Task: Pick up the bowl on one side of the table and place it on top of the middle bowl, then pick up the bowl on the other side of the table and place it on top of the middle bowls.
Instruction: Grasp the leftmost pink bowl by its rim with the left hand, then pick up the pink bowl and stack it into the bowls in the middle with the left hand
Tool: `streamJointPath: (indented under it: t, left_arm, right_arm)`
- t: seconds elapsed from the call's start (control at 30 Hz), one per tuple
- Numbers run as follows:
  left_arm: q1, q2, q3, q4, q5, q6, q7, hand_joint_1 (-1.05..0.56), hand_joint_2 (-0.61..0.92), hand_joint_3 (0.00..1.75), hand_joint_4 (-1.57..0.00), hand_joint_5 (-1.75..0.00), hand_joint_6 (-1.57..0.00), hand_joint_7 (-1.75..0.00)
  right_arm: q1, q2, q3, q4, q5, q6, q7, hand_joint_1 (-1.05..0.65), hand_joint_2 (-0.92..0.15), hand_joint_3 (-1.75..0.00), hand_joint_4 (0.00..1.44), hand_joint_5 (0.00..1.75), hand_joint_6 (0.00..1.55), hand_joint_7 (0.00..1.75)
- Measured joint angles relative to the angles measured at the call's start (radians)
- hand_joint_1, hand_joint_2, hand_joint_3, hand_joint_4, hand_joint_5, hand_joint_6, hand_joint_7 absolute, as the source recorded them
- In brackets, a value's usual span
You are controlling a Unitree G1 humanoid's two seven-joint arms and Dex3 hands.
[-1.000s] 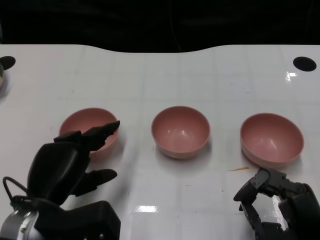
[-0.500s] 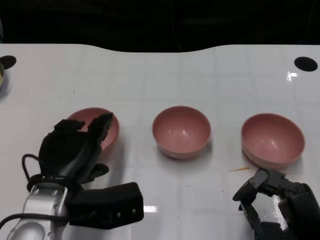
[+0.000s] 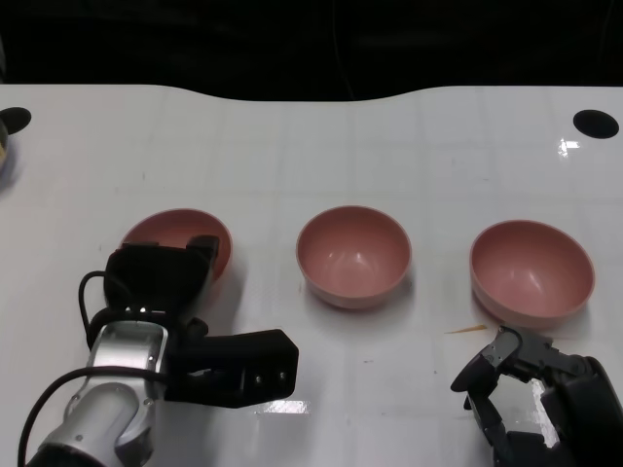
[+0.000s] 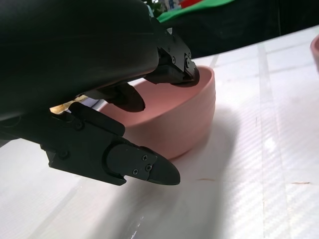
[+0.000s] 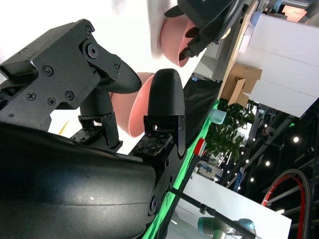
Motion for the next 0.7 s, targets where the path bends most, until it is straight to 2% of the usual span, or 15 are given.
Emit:
streamJointPath:
  t: [0.1,0.17,0.2,0.27,0.3,0.33,0.43,0.7]
  left_arm:
    - [-0.05,-0.004,-0.027,0.084,-0.007,0.001,0.0,-0.46,0.92,0.12,-0.8,-0.34,-0.59,-0.1]
    - [-0.078,-0.004,-0.039,0.124,-0.022,-0.009,0.0,-0.43,0.92,0.13,-0.85,-0.43,-0.7,-0.08]
    - [-0.088,-0.004,-0.044,0.139,-0.029,-0.018,0.002,-0.41,0.92,0.12,-0.86,-0.59,-0.78,-0.06]
    - [-0.1,-0.002,-0.05,0.172,-0.045,-0.057,0.046,-0.33,0.92,0.1,-0.77,-1.29,-1.01,-0.07]
    - [-0.102,0.0,-0.05,0.188,-0.057,-0.086,0.086,-0.31,0.92,0.09,-0.74,-1.48,-1.06,-0.07]
    - [-0.104,0.001,-0.05,0.205,-0.071,-0.115,0.126,-0.28,0.92,0.1,-0.8,-1.64,-1.09,-0.07]
    - [-0.11,0.006,-0.05,0.247,-0.097,-0.187,0.221,-0.28,0.92,0.16,-0.87,-1.73,-1.09,-0.06]
    - [-0.118,0.033,-0.049,0.245,-0.123,-0.271,0.315,-0.3,0.92,0.27,-0.81,-1.75,-1.17,-0.09]
  right_arm:
    - [-0.001,0.0,0.0,0.0,-0.008,0.0,-0.007,-0.12,-0.38,-1.25,0.73,1.52,0.75,1.28]
    - [-0.001,0.0,0.0,0.001,-0.009,-0.001,-0.01,-0.12,-0.38,-1.25,0.73,1.52,0.76,1.28]
    - [-0.002,0.0,0.0,0.002,-0.01,-0.002,-0.011,-0.13,-0.37,-1.25,0.73,1.51,0.76,1.28]
    - [-0.003,0.0,0.0,0.004,-0.015,-0.004,-0.013,-0.13,-0.37,-1.24,0.73,1.51,0.76,1.28]
    - [-0.003,0.0,0.0,0.005,-0.016,-0.004,-0.013,-0.13,-0.37,-1.24,0.74,1.51,0.76,1.28]
    - [-0.003,0.0,0.0,0.006,-0.016,-0.005,-0.013,-0.13,-0.37,-1.24,0.73,1.5,0.76,1.27]
    - [-0.004,0.0,0.0,0.008,-0.021,-0.009,-0.015,-0.13,-0.38,-1.24,0.73,1.5,0.76,1.27]
    - [-0.006,0.0,0.001,0.01,-0.036,-0.013,-0.031,-0.12,-0.38,-1.23,0.74,1.5,0.77,1.26]
